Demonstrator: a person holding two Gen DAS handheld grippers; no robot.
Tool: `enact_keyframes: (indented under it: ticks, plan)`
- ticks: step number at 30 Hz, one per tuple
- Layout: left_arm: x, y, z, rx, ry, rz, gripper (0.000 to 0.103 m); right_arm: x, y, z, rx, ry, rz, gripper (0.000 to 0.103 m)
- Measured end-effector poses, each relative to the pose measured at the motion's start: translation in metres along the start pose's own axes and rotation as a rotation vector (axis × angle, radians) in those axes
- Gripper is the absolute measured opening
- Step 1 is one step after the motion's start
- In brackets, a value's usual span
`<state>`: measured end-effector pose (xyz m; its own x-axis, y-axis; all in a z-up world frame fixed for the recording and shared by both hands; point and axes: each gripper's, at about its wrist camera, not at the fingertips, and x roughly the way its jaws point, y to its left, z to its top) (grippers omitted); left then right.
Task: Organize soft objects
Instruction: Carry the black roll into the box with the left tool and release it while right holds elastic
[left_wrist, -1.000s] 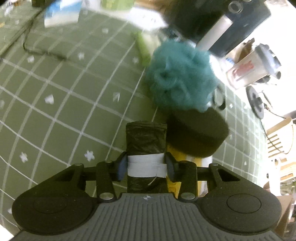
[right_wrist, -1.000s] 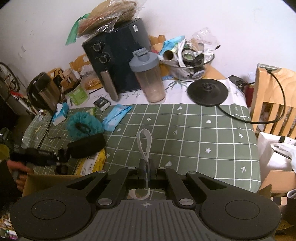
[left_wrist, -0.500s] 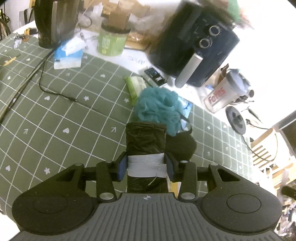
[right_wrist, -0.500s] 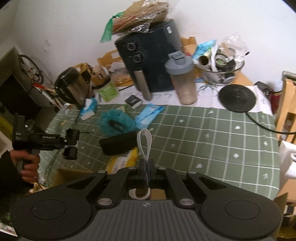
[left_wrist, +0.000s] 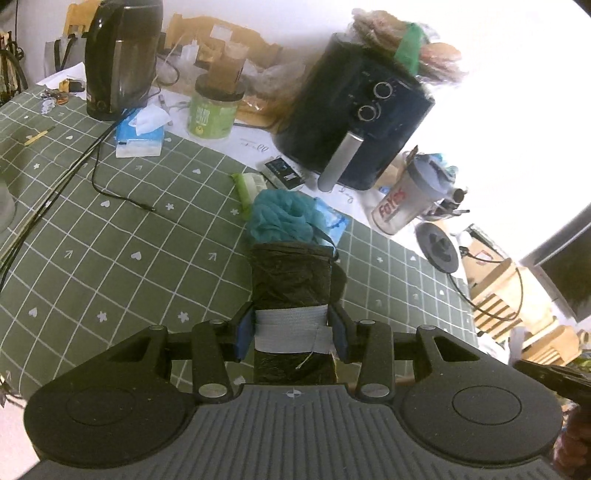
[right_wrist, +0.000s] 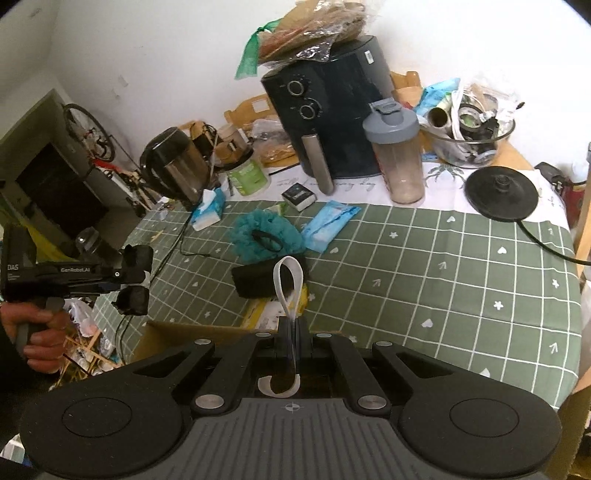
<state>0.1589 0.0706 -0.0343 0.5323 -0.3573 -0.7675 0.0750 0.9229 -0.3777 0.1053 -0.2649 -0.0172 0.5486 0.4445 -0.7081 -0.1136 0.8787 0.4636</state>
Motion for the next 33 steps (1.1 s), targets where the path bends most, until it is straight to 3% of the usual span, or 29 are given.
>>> enact_keyframes:
  ticks: [10, 23, 25, 28, 33]
  plan:
    - [-0.033, -0.022, -0.028, 0.005, -0.001, -0.029, 0.042, -0.004, 0.006, -0.012, -0.045, 0.007, 0.008, 0.004]
    - [-0.032, -0.06, -0.071, 0.076, 0.11, -0.163, 0.042, -0.014, 0.009, -0.025, -0.066, 0.009, 0.048, 0.004]
    - [-0.03, -0.07, -0.077, 0.118, 0.13, -0.153, 0.046, -0.016, 0.009, -0.026, -0.067, 0.007, 0.052, 0.004]
    - [-0.025, -0.079, -0.087, 0.163, 0.152, -0.109, 0.062, -0.017, 0.008, -0.027, -0.068, 0.007, 0.053, 0.004]
    - [-0.029, -0.09, -0.096, 0.202, 0.112, -0.01, 0.062, -0.021, 0.006, -0.033, -0.068, 0.014, 0.059, 0.004]
